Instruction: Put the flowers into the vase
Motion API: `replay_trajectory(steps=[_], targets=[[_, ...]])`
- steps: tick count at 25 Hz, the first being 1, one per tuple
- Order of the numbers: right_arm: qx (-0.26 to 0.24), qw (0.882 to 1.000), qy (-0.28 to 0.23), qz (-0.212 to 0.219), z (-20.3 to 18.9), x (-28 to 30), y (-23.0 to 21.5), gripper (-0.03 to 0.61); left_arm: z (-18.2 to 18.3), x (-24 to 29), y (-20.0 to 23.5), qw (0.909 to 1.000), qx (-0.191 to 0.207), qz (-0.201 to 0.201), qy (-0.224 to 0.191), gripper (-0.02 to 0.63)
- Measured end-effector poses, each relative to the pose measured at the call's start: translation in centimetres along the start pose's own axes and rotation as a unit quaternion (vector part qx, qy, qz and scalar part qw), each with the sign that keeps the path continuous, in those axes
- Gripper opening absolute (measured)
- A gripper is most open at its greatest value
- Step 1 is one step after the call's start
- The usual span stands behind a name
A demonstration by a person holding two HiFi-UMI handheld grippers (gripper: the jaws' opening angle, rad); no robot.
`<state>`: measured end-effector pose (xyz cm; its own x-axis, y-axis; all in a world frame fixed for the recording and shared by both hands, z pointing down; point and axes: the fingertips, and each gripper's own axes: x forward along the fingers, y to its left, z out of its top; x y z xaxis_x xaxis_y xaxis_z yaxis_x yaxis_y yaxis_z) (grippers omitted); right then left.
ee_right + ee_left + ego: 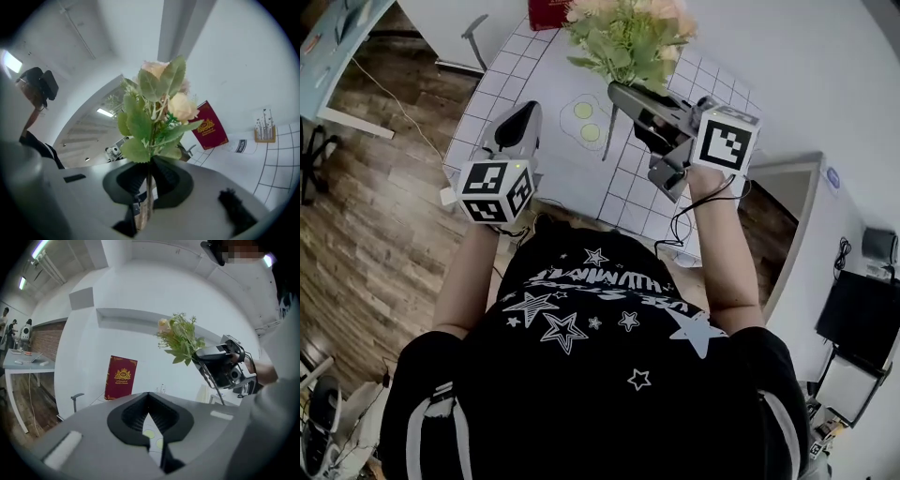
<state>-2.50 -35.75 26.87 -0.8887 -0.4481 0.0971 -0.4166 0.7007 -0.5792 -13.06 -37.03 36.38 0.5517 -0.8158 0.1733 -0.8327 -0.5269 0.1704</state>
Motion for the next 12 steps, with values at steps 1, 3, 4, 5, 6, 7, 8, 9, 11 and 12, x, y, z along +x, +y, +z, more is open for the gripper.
replay_trajectory(steps=[1,3,4,5,6,7,8,9,11,12], targets=[[-0.004,1.000,-0.010,-0.003,0.9,-1.3,0.4,0.043,0.4,0.2,-1.2,1.0000,0.002,-0.005,0.000,0.009],[-0.009,1.000,-0.027,-0.007,2.0,-2.5,0.5,0.043,0.4,0.4,-2.2,0.9998,0.007,-0.018,0.001,0.009],[-0.011,0.999,-0.036,-0.008,2.2,-2.7,0.4,0.043,0.1,0.5,-2.3,0.9997,0.010,-0.024,0.001,0.009],[-0.014,0.999,-0.047,-0.011,2.4,-2.9,0.1,0.043,-0.4,0.7,-2.3,0.9995,0.013,-0.031,0.000,0.009],[-0.021,0.998,-0.058,-0.015,2.6,-3.3,-0.2,0.043,-0.9,0.9,-2.4,0.9993,0.016,-0.035,0.000,0.009],[-0.029,0.997,-0.070,-0.020,3.1,-4.1,-0.6,0.043,-1.2,1.1,-2.6,0.9991,0.019,-0.037,0.001,0.009],[-0.036,0.996,-0.083,-0.026,3.7,-5.1,-0.8,0.043,-1.4,1.4,-3.1,0.9990,0.022,-0.038,0.002,0.009],[-0.042,0.994,-0.097,-0.032,4.5,-6.5,-1.0,0.043,-1.4,1.8,-3.8,0.9989,0.023,-0.041,0.004,0.011],[-0.051,0.989,-0.132,-0.052,6.2,-9.8,-1.3,0.043,-1.3,2.3,-5.8,0.9981,0.027,-0.055,0.011,0.027],[-0.056,0.984,-0.153,-0.066,7.1,-11.5,-1.5,0.043,-1.2,2.6,-6.9,0.9975,0.030,-0.062,0.014,0.037]])
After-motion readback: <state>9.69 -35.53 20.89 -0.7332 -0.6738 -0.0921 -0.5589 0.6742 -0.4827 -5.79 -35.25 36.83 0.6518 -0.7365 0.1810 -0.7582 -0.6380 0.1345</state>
